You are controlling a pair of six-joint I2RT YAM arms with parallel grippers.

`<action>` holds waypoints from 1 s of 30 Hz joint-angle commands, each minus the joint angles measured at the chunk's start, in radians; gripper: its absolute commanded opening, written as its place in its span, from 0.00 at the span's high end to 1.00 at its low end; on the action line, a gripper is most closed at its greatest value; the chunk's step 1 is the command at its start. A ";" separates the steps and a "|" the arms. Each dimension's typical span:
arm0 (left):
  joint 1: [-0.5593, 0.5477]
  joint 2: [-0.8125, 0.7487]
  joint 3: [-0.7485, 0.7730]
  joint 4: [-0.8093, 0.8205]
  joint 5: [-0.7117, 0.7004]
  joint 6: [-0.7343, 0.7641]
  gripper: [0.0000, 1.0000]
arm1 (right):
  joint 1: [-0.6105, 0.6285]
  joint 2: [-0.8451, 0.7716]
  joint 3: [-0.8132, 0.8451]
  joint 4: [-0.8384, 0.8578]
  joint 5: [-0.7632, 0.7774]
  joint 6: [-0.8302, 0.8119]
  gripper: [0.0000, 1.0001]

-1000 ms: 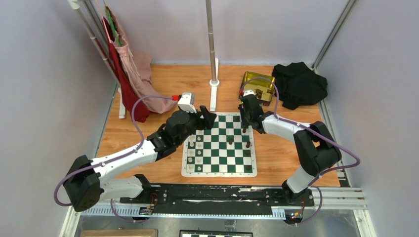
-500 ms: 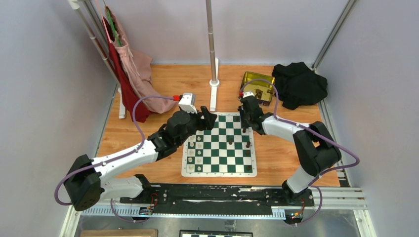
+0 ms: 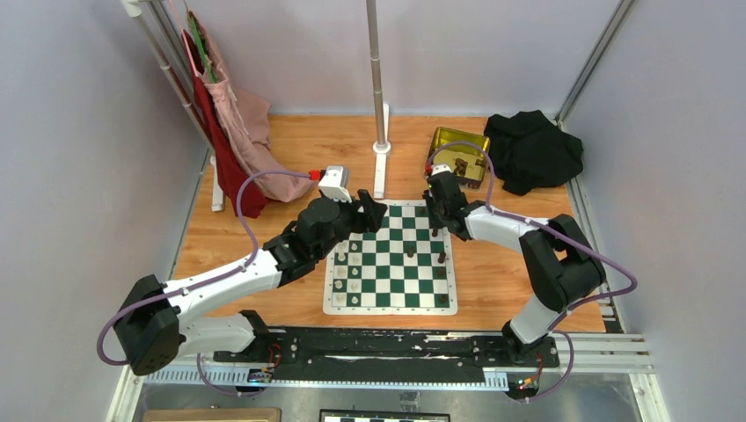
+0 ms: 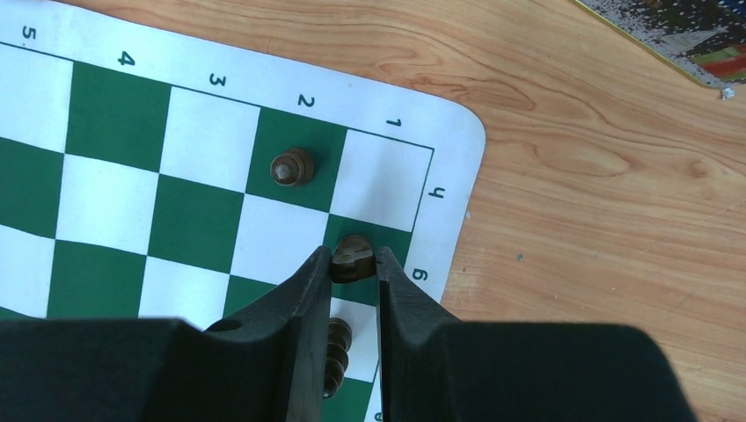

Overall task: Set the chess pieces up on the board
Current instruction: Place the chess piece on the chessboard.

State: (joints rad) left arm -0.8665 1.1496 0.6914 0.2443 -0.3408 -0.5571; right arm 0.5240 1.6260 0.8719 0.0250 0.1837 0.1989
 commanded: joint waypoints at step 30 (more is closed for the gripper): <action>-0.017 0.006 0.008 0.013 -0.017 0.000 0.25 | 0.020 -0.005 -0.007 -0.020 0.008 0.024 0.63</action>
State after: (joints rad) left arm -0.8696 1.1515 0.6914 0.2443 -0.3416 -0.5571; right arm 0.5285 1.6352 0.8719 0.0223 0.1837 0.2131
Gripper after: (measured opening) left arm 0.749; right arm 0.350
